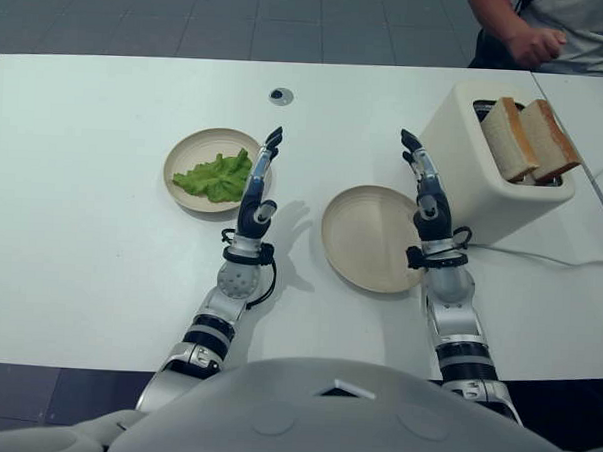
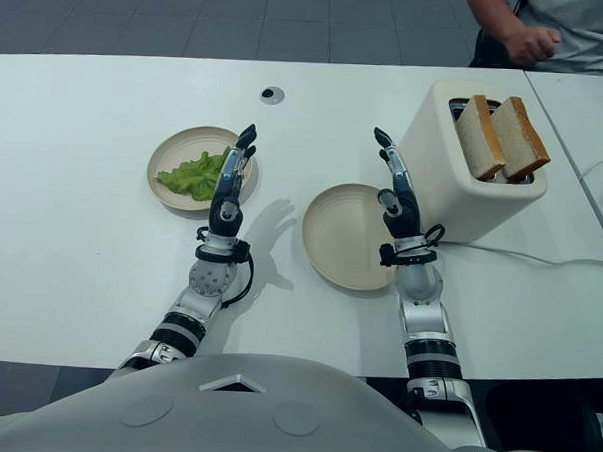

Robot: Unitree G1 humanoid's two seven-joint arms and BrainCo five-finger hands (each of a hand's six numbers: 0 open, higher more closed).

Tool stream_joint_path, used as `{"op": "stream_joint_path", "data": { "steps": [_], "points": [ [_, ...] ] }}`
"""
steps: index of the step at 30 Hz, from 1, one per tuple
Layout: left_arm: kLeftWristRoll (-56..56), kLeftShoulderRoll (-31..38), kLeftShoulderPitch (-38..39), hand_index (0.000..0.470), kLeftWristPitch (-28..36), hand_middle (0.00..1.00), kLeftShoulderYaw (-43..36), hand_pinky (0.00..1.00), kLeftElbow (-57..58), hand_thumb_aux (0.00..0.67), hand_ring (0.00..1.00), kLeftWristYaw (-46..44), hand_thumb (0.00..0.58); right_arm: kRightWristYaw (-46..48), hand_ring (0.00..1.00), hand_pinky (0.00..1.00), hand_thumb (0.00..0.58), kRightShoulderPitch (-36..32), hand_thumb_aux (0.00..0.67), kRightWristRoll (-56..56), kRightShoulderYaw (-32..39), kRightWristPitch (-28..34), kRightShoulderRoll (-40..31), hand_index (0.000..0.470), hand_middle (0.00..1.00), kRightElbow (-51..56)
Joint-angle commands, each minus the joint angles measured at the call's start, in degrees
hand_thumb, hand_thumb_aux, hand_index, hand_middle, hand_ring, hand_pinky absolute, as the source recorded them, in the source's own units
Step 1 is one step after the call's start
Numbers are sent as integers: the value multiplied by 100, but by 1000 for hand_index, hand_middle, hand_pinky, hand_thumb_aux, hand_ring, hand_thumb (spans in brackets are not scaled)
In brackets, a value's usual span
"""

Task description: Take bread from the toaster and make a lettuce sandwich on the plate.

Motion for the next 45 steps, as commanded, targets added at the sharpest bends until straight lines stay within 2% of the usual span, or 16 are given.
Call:
{"op": "stream_joint_path", "data": {
  "steps": [1, 5, 8, 10, 11, 14, 20, 27, 28, 29, 30, 35, 39, 41, 42, 45],
  "points": [
    [-52, 5, 61, 0, 103, 0, -36, 0, 301, 0, 0, -99, 0, 28, 0, 0, 0, -63, 0, 36, -53, 73, -84, 0, 0, -34],
    [-128, 11, 58, 0, 133, 0, -77, 0, 290, 0, 0, -226, 0, -14, 0, 0, 0, -62, 0, -39, -51, 57, -105, 0, 0, -105],
    [-97, 23, 84, 0, 121, 0, -44, 0, 244, 0, 0, -210, 0, -399, 0, 0, 0, -10, 0, -863, -785, -180, -434, 0, 0, -1559],
    [-44, 13, 114, 0, 114, 0, -22, 0, 218, 0, 0, -143, 0, -648, 0, 0, 0, -255, 0, -1016, -1984, 319, -957, 0, 0, -2463],
    [-25, 4, 126, 0, 115, 0, -22, 0, 210, 0, 0, -119, 0, -773, 0, 0, 0, -366, 0, -1258, -2514, 691, -1277, 0, 0, -2515],
    [-14, -17, 140, 0, 128, 0, -37, 0, 205, 0, 0, -87, 0, -1024, 0, 0, 0, -427, 0, -2074, -3205, 1658, -2049, 0, 0, -1786],
    [-68, -24, 162, 0, 167, 0, -71, 0, 185, 0, 0, -115, 0, -1416, 0, 0, 0, -230, 0, -2786, -2792, 2366, -2642, 0, 0, -178],
    [-84, -16, 193, 0, 182, 0, -76, 0, 118, 0, 0, -156, 0, -1244, 0, 0, 0, -64, 0, -2912, -1891, 2524, -2836, 0, 0, 289],
    [-85, -14, 202, 0, 183, 0, -71, 0, 101, 0, 0, -157, 0, -1234, 184, 184, 468, -21, 376, -2896, -1824, 2514, -2849, 264, 184, 156],
    [-83, -12, 207, 0, 182, 0, -69, 0, 90, 0, 0, -158, 0, -1259, 945, 945, 580, 22, 670, -2877, -1798, 2505, -2876, 470, 945, -3],
    [-81, -10, 210, 0, 179, 0, -68, 0, 84, 0, 0, -160, 0, -1359, 1000, 1000, 580, 50, 670, -2850, -1837, 2496, -2885, 470, 1000, -172],
    [-74, -14, 225, 0, 180, 0, -65, 0, 42, 0, 0, -162, 0, -2471, 1000, 1000, 580, 84, 670, -2748, -2565, 2283, -2627, 470, 1000, -1517],
    [-62, -24, 249, 0, 194, 0, -57, 0, -16, 0, 0, -144, 0, -3298, 1000, 1000, 580, 7, 670, -2679, -3033, 1690, -2214, 470, 1000, -3045],
    [-59, -25, 258, 0, 194, 0, -51, 0, -36, 0, 0, -137, 0, -3141, 1000, 1000, 580, -21, 670, -2306, -2653, 1222, -2065, 470, 1000, -3600],
    [-60, -23, 262, 0, 194, 0, -46, 0, -47, 0, 0, -135, 0, -2699, 1000, 1000, 580, -19, 670, -1691, -2133, 1001, -2049, 470, 1000, -3581],
    [-67, -21, 253, 0, 204, 0, -11, 0, -114, 0, 0, -107, 0, -534, 1000, 1000, 580, 228, 670, 770, -417, 964, -2173, 470, 1000, -2973]
  ]
}}
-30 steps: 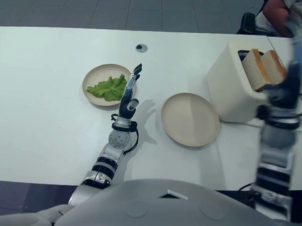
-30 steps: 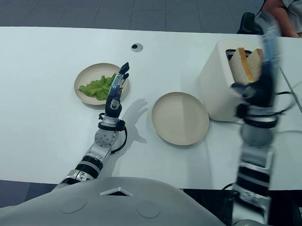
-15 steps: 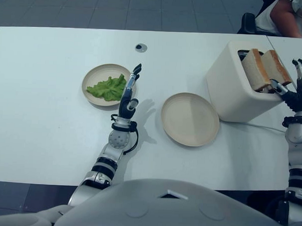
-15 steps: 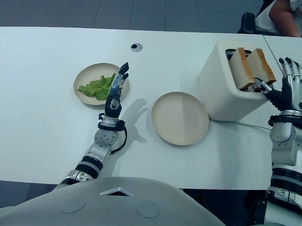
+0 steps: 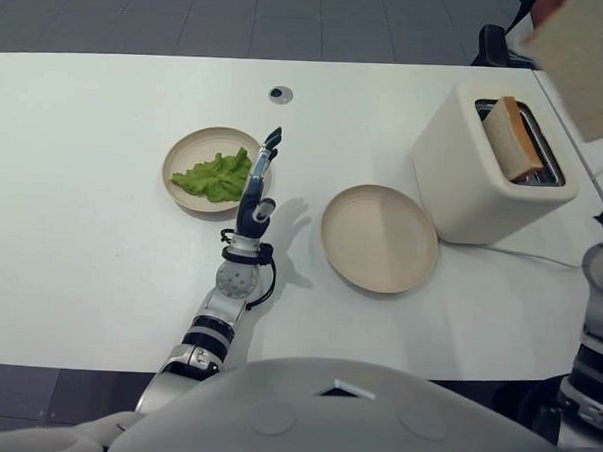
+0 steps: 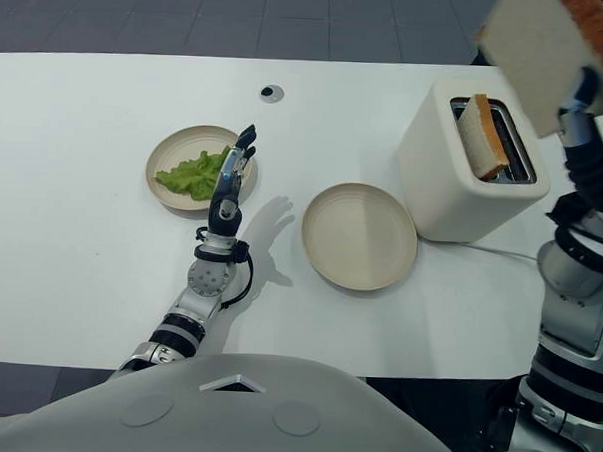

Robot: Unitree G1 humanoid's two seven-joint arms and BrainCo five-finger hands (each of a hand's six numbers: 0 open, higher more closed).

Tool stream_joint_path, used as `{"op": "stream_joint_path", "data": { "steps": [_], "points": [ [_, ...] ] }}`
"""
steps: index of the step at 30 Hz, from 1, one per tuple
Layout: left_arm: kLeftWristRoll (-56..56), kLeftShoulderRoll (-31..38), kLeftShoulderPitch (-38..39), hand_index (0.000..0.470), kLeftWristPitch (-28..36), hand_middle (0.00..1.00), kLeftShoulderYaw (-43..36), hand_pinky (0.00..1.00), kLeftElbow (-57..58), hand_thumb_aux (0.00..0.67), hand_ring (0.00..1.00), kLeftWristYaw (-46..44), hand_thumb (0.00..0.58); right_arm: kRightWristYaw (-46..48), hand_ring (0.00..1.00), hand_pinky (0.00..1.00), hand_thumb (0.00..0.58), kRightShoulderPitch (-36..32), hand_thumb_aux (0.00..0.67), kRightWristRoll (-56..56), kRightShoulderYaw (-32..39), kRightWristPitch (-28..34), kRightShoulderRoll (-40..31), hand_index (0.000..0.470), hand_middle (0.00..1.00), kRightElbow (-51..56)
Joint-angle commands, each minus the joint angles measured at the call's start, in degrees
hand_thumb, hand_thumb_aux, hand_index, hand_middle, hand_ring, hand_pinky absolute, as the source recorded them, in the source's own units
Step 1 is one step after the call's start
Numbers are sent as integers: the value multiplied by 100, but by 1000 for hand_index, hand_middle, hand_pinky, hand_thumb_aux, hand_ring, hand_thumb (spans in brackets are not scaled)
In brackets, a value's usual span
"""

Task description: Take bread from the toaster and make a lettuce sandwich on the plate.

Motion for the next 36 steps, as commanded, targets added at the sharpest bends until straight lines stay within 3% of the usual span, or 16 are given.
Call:
{"op": "stream_joint_path", "data": {
  "steps": [1, 6, 11, 16, 21, 27, 28, 29, 31, 32, 33, 34, 36],
  "points": [
    [17, -17, 171, 0, 96, 0, 38, 0, 51, 0, 0, 42, 0, 2401, 1000, 1000, 580, 290, 670, 2596, 1740, 18, -88, 470, 1000, 848],
    [43, 115, 148, 0, 137, 0, 253, 0, -152, 0, 0, 168, 0, 3645, 1000, 1000, 580, 351, 670, 2501, 2033, -115, -326, 470, 1000, 2295],
    [381, 415, 206, 0, 356, 0, 562, 0, -765, 0, 0, 313, 0, 4272, 1000, 1000, 580, 744, 670, 2262, 2228, -380, -400, 470, 1000, 2376],
    [1125, 1146, 121, 0, 1387, 0, 977, 0, -1341, 0, 0, 342, 0, 4906, 1000, 1000, 580, 965, 670, 2058, 2969, -259, -188, 470, 1000, 2402],
    [2503, 2250, -116, 0, 2804, 0, 1006, 0, -987, 0, 0, 657, 0, 5035, 1000, 1000, 580, 860, 670, 1910, 3493, -198, 290, 470, 1000, 2291],
    [3194, 2972, -614, 0, 3349, 0, 394, 0, 9, 0, 0, 899, 0, 4389, 1000, 1000, 580, 755, 670, 1063, 3407, -172, 634, 470, 1000, 2361],
    [3255, 3042, -724, 0, 3403, 0, 276, 0, 239, 0, 0, 912, 0, 4284, 1000, 1000, 567, 764, 570, 892, 3390, -186, 629, 400, 1000, 2374],
    [3334, 3118, -869, 0, 3463, 0, 127, 0, 513, 0, 0, 893, 0, 4209, 0, 0, 0, 784, 0, 703, 3359, -202, 573, 0, 0, 2330],
    [3400, 3234, -1134, 0, 3518, 0, -104, 0, 939, 0, 0, 862, 0, 4039, 0, 0, 0, 798, 0, 333, 3219, -222, 434, 0, 0, 2211],
    [3421, 3278, -1256, 15, 3521, 0, -210, 0, 1117, 21, 0, 870, 36, 3965, 0, 0, 0, 789, 0, 143, 3141, -241, 347, 0, 0, 2153],
    [3413, 3305, -1356, 72, 3513, 0, -290, 0, 1269, 102, 0, 893, 164, 3919, 0, 0, 0, 777, 0, 16, 3070, -258, 263, 0, 0, 2105],
    [3396, 3324, -1440, 238, 3505, 0, -360, 0, 1407, 339, 0, 927, 438, 3895, 0, 0, 0, 748, 0, -124, 3028, -248, 186, 0, 0, 2058],
    [3352, 3326, -1585, 317, 3480, 0, -492, 0, 1619, 452, 0, 1018, 519, 3854, 0, 0, 0, 652, 0, -377, 3024, -236, 59, 0, 0, 2101]
  ]
}}
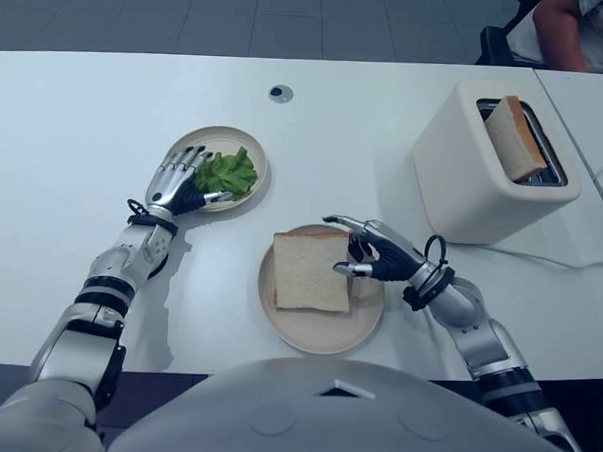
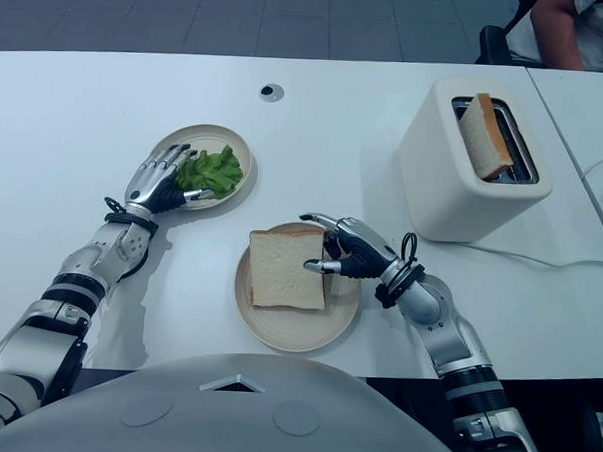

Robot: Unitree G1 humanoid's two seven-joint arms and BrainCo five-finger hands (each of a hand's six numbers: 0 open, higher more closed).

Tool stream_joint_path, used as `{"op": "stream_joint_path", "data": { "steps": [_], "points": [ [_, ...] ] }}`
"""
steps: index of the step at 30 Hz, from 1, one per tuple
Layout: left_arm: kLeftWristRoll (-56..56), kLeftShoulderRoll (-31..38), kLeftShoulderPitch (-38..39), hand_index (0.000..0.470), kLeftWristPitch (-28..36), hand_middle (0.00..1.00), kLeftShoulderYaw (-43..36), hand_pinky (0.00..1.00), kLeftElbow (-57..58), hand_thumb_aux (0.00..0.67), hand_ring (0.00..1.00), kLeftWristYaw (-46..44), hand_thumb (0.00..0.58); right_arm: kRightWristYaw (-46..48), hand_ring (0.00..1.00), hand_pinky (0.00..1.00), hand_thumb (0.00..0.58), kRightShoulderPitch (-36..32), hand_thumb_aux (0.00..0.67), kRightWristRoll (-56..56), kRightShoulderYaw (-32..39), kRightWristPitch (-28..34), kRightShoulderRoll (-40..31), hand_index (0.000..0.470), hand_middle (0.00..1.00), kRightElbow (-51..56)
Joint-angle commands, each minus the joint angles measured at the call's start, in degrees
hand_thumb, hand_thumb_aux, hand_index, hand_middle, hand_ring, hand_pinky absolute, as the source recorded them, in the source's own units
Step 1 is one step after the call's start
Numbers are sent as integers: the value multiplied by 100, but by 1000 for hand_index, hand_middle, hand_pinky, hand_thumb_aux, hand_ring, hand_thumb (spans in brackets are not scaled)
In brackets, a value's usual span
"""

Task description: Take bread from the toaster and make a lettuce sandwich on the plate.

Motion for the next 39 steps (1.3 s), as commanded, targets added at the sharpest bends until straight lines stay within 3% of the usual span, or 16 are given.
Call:
{"op": "stream_joint_path", "data": {
  "steps": [1, 6, 8, 12, 17, 23, 28, 29, 30, 31, 32, 36, 39],
  "points": [
    [-36, 63, -267, 463, -25, 0, -290, 0, 439, 659, 0, 106, 580, -73, 0, 0, 0, -156, 0, -507, -30, 8, -249, 0, 0, 42],
    [-235, 139, -332, 470, -271, 0, -379, 0, 235, 670, 0, 566, 580, -293, 0, 0, 0, -269, 0, -664, -122, 52, -278, 0, 0, 82],
    [-899, 131, 13, 470, -798, 0, -56, 0, -499, 670, 0, 555, 580, -456, 0, 0, 0, -336, 0, -572, -310, 87, -251, 0, 0, -10],
    [-2552, 40, 953, 470, -1694, 0, 131, 0, -2483, 670, 0, -418, 580, -834, 0, 0, 0, -463, 0, -318, -754, 109, -111, 0, 0, -237],
    [-3518, -96, 1825, 470, -1730, 0, -630, 0, -3930, 670, 0, -1954, 580, -952, 0, 0, 0, -511, 0, -74, -1079, 113, -124, 0, 0, -404],
    [-3396, -450, 2062, 470, -1633, 0, -1492, 0, -3590, 670, 0, -3123, 580, -968, 0, 0, 0, -571, 0, 102, -1386, 121, -189, 0, 0, -584],
    [-2779, -794, 1714, 470, -1497, 0, -1609, 0, -2479, 670, 0, -3059, 580, -1065, 0, 0, 0, -650, 0, 311, -1904, 249, -184, 0, 0, -907],
    [-2591, -833, 1628, 435, -1479, 0, -1638, 0, -2310, 620, 0, -2968, 577, -1057, 0, 0, 0, -669, 0, 322, -1953, 276, -181, 0, 0, -937],
    [-2485, -864, 1567, 363, -1493, 0, -1634, 0, -2201, 518, 0, -2907, 550, -1055, 0, 0, 0, -674, 0, 319, -1984, 295, -175, 0, 0, -958],
    [-2410, -882, 1524, 262, -1490, 0, -1611, 0, -2168, 373, 0, -2850, 466, -1047, 0, 0, 0, -686, 0, 320, -2001, 299, -178, 0, 0, -956],
    [-2356, -877, 1493, 0, -1501, 0, -1580, 0, -2164, 0, 0, -2810, 0, -1053, 0, 0, 0, -676, 0, 312, -2035, 290, -179, 0, 0, -964],
    [-2324, -767, 1550, 0, -1636, 0, -1531, 0, -2388, 0, 0, -2856, 0, -1288, 0, 0, 0, -575, 0, 95, -2598, 353, -247, 0, 0, -1246],
    [-2333, -672, 1700, 0, -1659, 0, -1449, 0, -2754, 0, 0, -2895, 0, -1783, 0, 0, 0, -481, 0, -694, -3603, 1108, -290, 0, 0, -1484]
  ]
}}
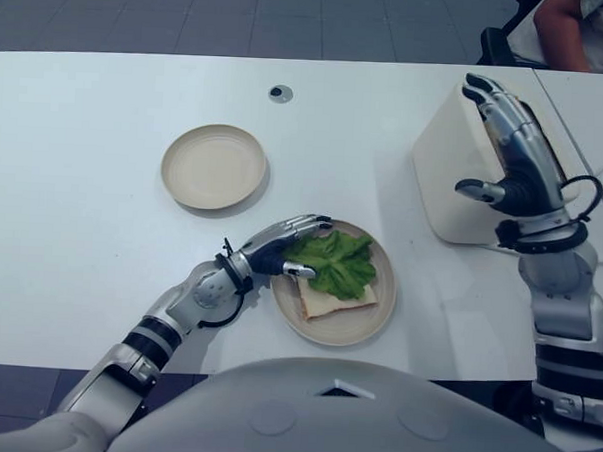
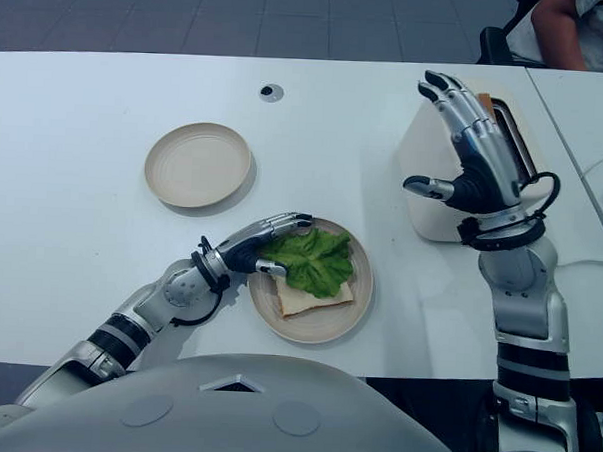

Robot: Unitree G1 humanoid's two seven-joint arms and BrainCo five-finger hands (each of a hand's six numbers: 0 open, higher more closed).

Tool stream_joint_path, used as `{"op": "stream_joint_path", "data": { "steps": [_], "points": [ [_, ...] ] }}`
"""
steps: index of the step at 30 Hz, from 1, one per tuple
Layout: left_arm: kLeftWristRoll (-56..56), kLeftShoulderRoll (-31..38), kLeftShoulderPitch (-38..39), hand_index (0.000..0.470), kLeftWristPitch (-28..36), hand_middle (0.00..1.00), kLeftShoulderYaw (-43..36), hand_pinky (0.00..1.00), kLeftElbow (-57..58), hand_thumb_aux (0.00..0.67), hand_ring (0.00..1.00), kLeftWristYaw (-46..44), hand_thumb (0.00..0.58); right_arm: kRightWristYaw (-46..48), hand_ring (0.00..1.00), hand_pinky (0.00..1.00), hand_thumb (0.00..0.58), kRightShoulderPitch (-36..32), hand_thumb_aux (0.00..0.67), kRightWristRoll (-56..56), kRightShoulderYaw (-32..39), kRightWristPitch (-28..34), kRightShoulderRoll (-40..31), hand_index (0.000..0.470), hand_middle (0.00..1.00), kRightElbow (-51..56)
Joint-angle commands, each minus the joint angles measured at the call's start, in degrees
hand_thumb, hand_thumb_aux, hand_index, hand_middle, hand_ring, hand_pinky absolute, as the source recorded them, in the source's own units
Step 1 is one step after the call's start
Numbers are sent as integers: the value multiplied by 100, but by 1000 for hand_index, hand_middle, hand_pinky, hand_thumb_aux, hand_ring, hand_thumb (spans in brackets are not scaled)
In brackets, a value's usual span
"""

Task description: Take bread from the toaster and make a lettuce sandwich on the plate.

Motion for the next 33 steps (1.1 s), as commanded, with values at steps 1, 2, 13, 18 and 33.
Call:
{"op": "stream_joint_path", "data": {
  "steps": [1, 2, 13, 18, 33],
  "points": [
    [86, 159, 217, 0, 48, 0, 132, 0, -387, 0, 0, -89, 0, -462, 0, 0, 0, 166, 0, -1061, -959, 991, -161, 0, 0, -37],
    [91, 167, 254, 0, 54, 0, 167, 0, -482, 0, 0, -80, 0, -460, 0, 0, 0, 212, 0, -1327, -939, 1281, -204, 0, 0, 195],
    [-520, -166, 439, 0, -214, 0, 1176, 0, -1515, 0, 0, 568, 0, -742, 1000, 1000, 580, 122, 670, -2198, -69, 2116, -517, 470, 1000, 987],
    [-1074, -352, 600, 0, -426, 0, 1918, 0, -1784, 0, 0, 943, 0, -2421, 1000, 1000, 580, -290, 670, -1447, -580, 848, -32, 470, 1000, -668],
    [-1962, 183, 848, 0, -1086, 0, 2337, 0, -3268, 0, 0, 86, 0, 4032, 1000, 1000, 580, -454, 670, 4551, 2905, 2200, 243, 470, 1000, 1421]
  ]
}}
